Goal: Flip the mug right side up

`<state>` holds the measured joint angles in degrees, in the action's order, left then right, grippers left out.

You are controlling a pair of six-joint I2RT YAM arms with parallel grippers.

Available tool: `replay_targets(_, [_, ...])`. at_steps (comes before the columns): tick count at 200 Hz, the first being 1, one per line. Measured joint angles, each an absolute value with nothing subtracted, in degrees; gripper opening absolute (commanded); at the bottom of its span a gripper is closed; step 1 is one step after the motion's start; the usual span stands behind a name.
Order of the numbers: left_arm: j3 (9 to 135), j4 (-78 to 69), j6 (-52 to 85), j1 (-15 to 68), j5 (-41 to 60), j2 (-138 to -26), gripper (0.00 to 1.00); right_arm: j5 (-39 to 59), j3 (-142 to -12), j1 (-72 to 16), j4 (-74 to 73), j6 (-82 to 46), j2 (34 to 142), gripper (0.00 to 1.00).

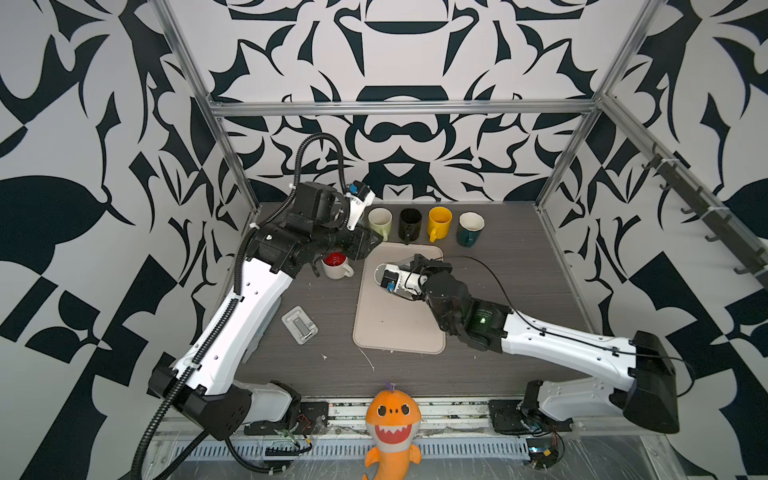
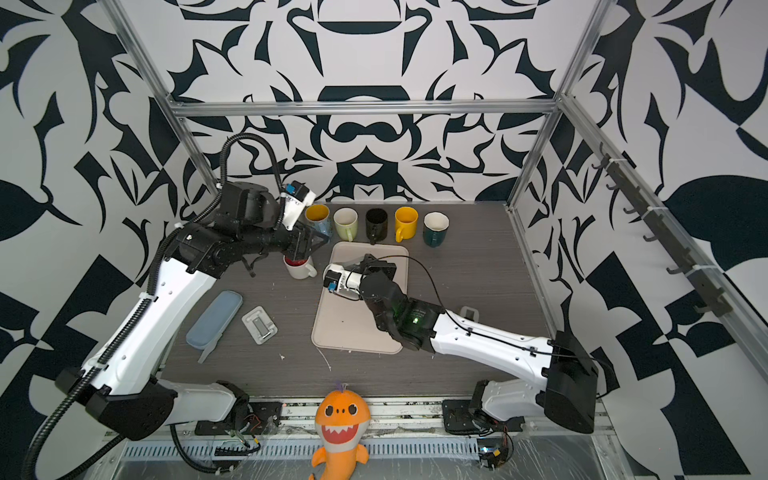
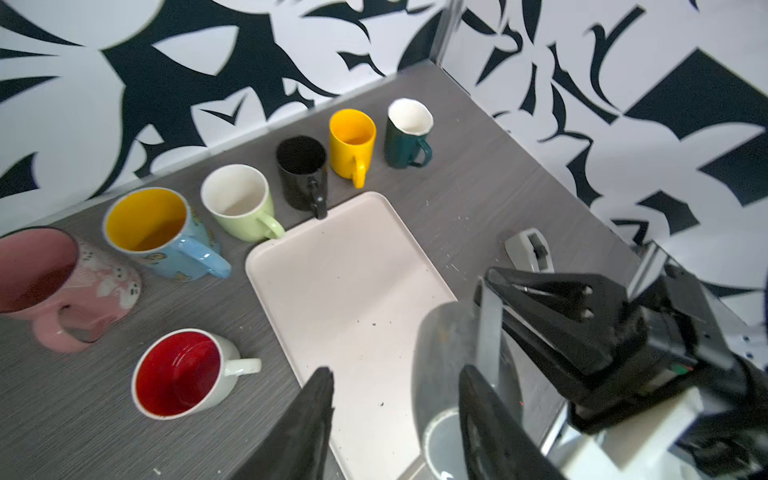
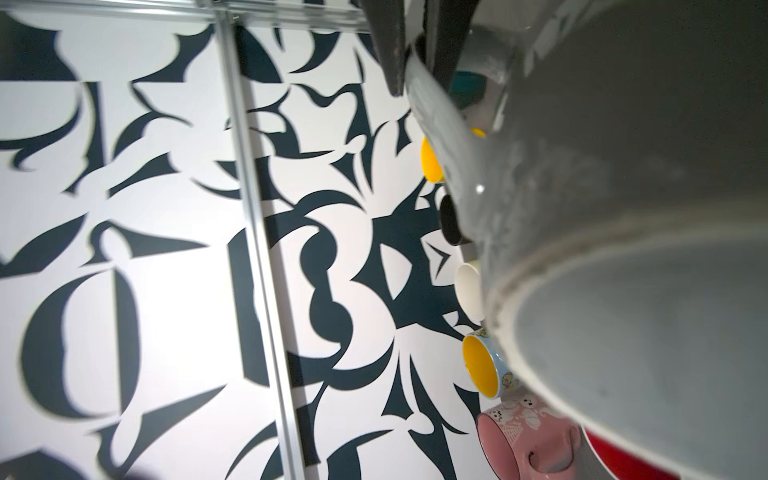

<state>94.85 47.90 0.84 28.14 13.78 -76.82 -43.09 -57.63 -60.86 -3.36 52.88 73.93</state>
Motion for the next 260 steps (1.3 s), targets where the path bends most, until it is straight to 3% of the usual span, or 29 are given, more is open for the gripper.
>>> replay_targets(53, [92.8, 43.5, 3.3, 26.6, 12.8, -75.6, 0.52, -34.8, -73.0, -58.2, 26.5, 20.5, 74.6, 0.0])
replay_targets(107, [91.0, 42.6, 4.3, 26.1, 12.8, -75.1, 0.51, -12.3, -76.0, -46.3, 42.0, -3.6, 76.2, 0.0])
replay_targets(166, [89.4, 41.5, 5.0, 25.7, 12.9, -73.1, 0.51, 9.3, -76.0, -37.6, 46.6, -18.0, 80.6, 0.0])
replay_targets(260, [88.4, 40.9, 6.0, 24.4, 13.0, -72.0, 0.51, 26.3, -76.0, -34.9, 44.9, -31.3, 88.4, 0.0])
